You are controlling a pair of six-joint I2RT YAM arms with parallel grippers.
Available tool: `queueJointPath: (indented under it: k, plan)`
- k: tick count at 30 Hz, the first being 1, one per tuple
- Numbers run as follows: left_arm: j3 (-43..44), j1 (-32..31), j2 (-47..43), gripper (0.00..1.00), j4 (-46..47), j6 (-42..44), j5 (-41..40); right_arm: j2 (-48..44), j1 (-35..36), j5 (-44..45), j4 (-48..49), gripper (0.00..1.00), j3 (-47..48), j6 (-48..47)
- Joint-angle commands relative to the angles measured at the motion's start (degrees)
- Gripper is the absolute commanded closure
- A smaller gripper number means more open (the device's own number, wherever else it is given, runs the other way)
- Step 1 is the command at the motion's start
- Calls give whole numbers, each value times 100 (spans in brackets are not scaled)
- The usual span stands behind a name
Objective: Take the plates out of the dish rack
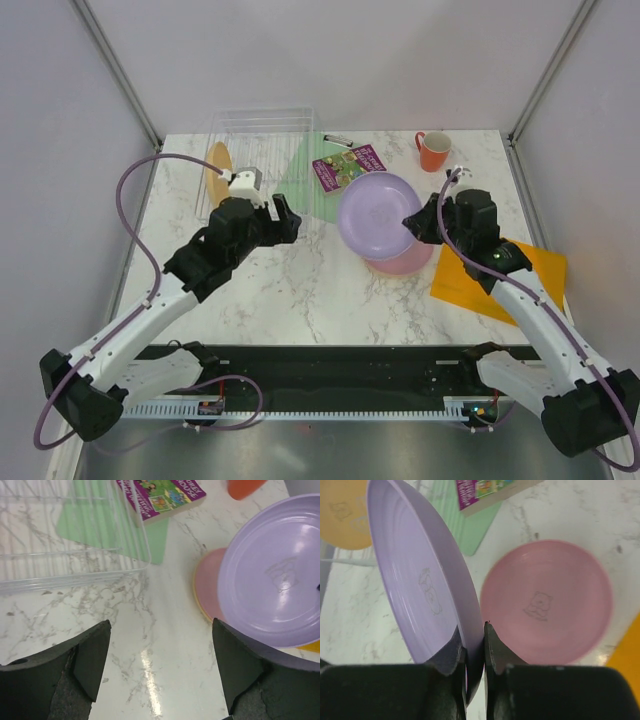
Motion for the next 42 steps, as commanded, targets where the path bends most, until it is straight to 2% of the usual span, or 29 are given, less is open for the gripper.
queueJointPath:
  k: [1,6,10,18,21,22,23,25,26,27,31,35,38,42]
  plan:
    - [-117,-6,-593,12,-235,495,-1169,211,-656,532,-364,100,210,-283]
    - [-424,-14,-1452,13,-174,671,-1819,536,-1352,-49,-294,100,25,-169]
    - [-653,-14,-1832,13,11,970,-2136,949,-1546,-435,-101,100,-115,-133]
    - [-627,-14,-1727,13,11,1234,-2347,1731,-1652,-761,338,100,-458,-98]
    - [-618,-14,-1683,13,11,1243,-2365,1934,-1669,-875,453,97,-494,-98]
    - [-600,-14,-1666,13,11,1243,-2374,2021,-1669,-954,505,94,-502,-107]
    - [-600,-14,-1657,13,2,1251,-2356,2057,-1669,-989,506,81,-502,-124]
    - [-618,-6,-1657,13,2,1243,-2365,2101,-1669,-1033,523,62,-511,-151]
    - [-618,-14,-1657,13,11,1234,-2365,2101,-1661,-1042,515,45,-529,-160]
    - [-627,-14,-1666,12,2,1234,-2365,2084,-1669,-1025,515,36,-546,-168]
    - [-600,-14,-1543,12,2,1269,-2435,1996,-1669,-867,392,14,-555,-274]
    - [-530,-6,-1350,12,2,1348,-2645,1794,-1669,-489,6,7,-345,-554]
    - [-416,-6,-1069,11,28,1444,-2944,1495,-1669,151,-407,2,-143,-695]
    - [-188,29,-656,9,177,1673,-3270,1091,-1669,732,-882,2,112,-950]
